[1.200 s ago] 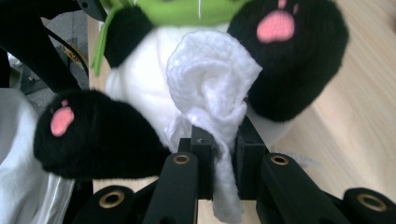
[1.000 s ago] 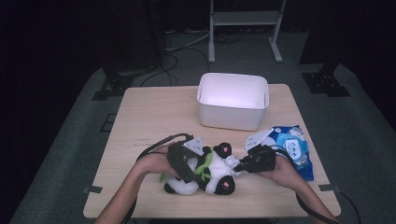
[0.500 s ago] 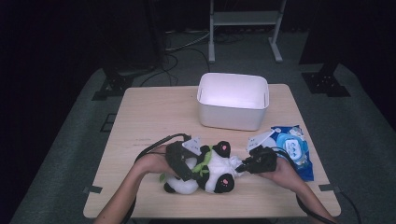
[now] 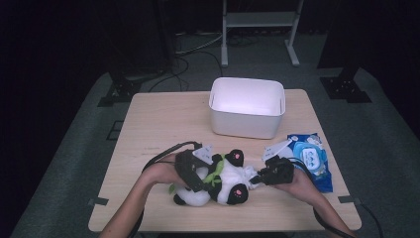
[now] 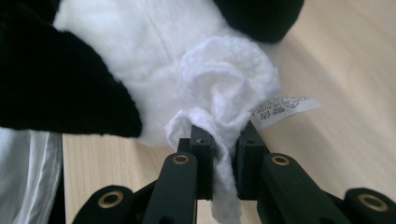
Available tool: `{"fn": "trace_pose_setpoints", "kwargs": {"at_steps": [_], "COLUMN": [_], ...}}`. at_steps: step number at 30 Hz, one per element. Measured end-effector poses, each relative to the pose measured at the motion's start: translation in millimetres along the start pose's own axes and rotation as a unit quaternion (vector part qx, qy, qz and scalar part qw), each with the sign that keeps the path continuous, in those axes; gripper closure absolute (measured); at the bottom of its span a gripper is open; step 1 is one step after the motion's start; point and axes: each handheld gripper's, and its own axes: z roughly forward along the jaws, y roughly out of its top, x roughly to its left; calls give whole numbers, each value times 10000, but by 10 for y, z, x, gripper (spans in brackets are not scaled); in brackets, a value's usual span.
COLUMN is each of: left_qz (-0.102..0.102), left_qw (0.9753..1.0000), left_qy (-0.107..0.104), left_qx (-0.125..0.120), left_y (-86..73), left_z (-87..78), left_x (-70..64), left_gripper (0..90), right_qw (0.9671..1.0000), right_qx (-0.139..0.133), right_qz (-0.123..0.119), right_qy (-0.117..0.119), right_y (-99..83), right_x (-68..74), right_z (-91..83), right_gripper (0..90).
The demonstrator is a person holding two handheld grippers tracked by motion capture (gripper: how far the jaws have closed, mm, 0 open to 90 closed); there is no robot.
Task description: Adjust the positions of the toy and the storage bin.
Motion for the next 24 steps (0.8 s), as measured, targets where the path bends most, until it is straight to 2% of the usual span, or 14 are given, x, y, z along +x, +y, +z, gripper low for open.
{"fn": "trace_pose_setpoints", "kwargs": {"at_steps": [3,7,11,17,24], "left_qz": [4,-171,-177,-195,-13], "left_qw": [10000,9998,9997,9997,9999], "left_qy": [17,101,118,134,84], "left_qx": [-17,-71,-96,-80,-94], "left_y": [-9,-34,-43,-37,-41], "left_z": [2,5,8,9,16], "left_x": [-2,24,28,29,2], "left_gripper": [223,227,227,227,227], "right_qw": [9999,9998,9995,9987,9995], "right_qx": [-57,-87,-123,-99,-84], "right_qz": [-81,-185,-275,-349,-282], "right_qy": [-62,-24,59,365,80], "right_y": [115,206,197,136,186], "right_x": [9,41,132,212,107], "right_z": [-28,-52,-66,-87,-94], "right_gripper": [801,800,800,800,805]}}
